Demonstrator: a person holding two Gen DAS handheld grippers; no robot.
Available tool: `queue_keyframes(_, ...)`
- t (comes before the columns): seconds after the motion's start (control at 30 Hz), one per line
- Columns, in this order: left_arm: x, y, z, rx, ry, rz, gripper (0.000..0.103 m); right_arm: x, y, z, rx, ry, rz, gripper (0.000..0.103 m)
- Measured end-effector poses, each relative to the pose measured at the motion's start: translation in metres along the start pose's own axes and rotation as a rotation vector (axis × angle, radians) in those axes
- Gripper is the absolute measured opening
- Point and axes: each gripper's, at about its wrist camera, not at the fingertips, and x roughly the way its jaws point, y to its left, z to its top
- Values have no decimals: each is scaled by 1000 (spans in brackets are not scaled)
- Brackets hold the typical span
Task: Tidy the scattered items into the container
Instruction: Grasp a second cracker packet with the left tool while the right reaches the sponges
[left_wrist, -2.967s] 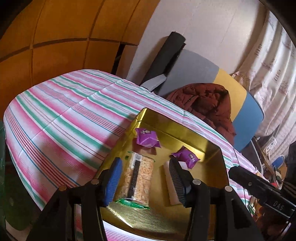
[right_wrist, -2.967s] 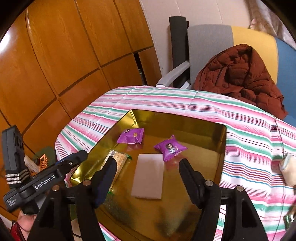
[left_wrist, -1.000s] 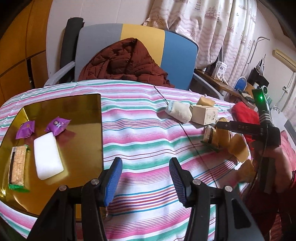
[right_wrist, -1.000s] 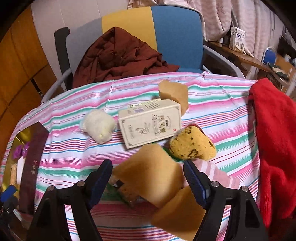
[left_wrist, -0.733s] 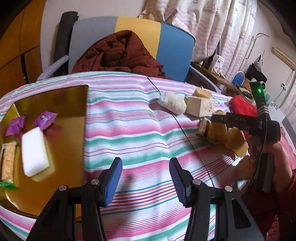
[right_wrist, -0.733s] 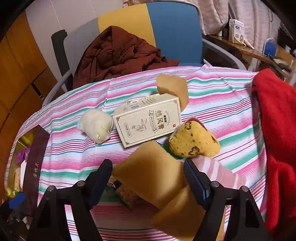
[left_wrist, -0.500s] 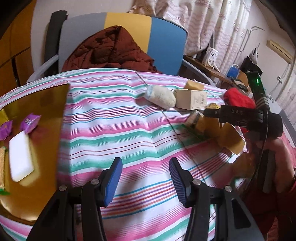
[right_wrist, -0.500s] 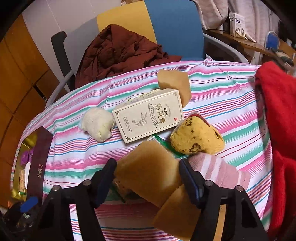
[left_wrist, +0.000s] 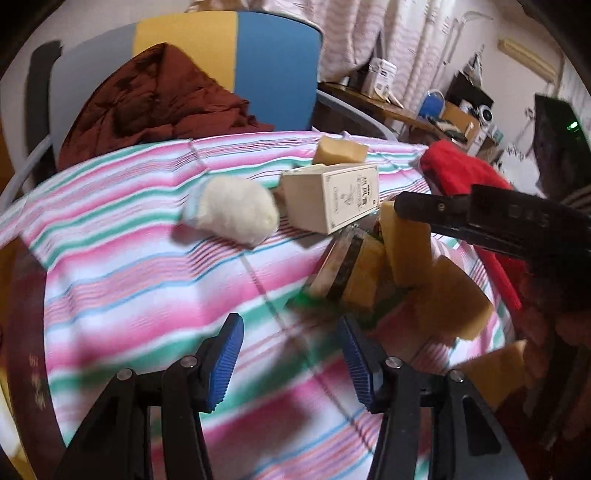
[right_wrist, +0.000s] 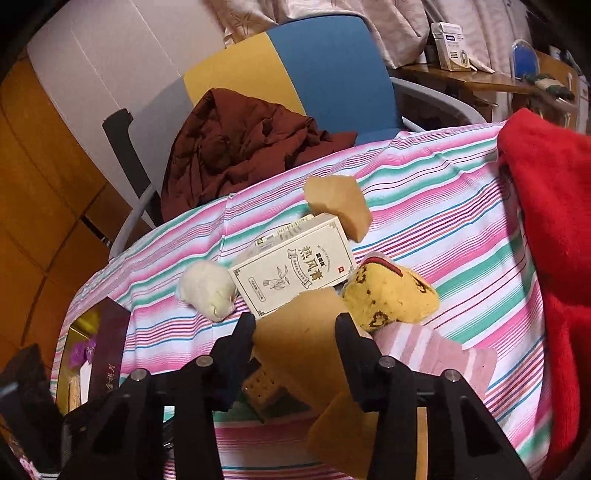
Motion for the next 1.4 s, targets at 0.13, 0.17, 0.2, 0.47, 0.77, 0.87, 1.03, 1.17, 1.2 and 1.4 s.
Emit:
queue_keyframes(0.13, 17, -20, 12, 120, 8, 7, 56, -2, -6, 2, 28, -12, 10, 44)
queue_keyframes(0.17, 21, -23, 14, 140, 10, 10, 56, -2, -7, 2, 35, -15, 12, 44)
queue_keyframes(0.2, 26, -28, 15, 173, 12, 10, 56, -3, -9, 2, 42, -17, 15, 44)
queue_keyframes(0.47, 47, -38, 13, 219, 31, -100, 56, -1, -14, 2, 75, -2, 25, 46)
queue_keyframes(0.77, 49, -34, 3, 230, -22, -116, 50, 8, -10, 0, 42, 33, -5, 62)
queue_keyframes(0.87, 46, -30, 1, 202, -34, -140, 49, 12, -8, -2, 32, 52, -15, 63)
queue_keyframes(1.03, 36, -24, -9, 150, -59, -141, 48, 17, 1, -6, -34, 76, -45, 61)
queue_keyframes(1.17, 21, -8, -23, 56, -89, -152, 48, 19, 4, -7, -49, 84, -40, 57)
queue_keyframes(1.2, 17, -3, -26, 32, -98, -156, 48, 19, 3, -7, -46, 84, -33, 56)
queue_keyframes(1.4, 1, 31, -41, -119, -108, -127, 48, 18, 8, -7, -68, 76, -13, 49)
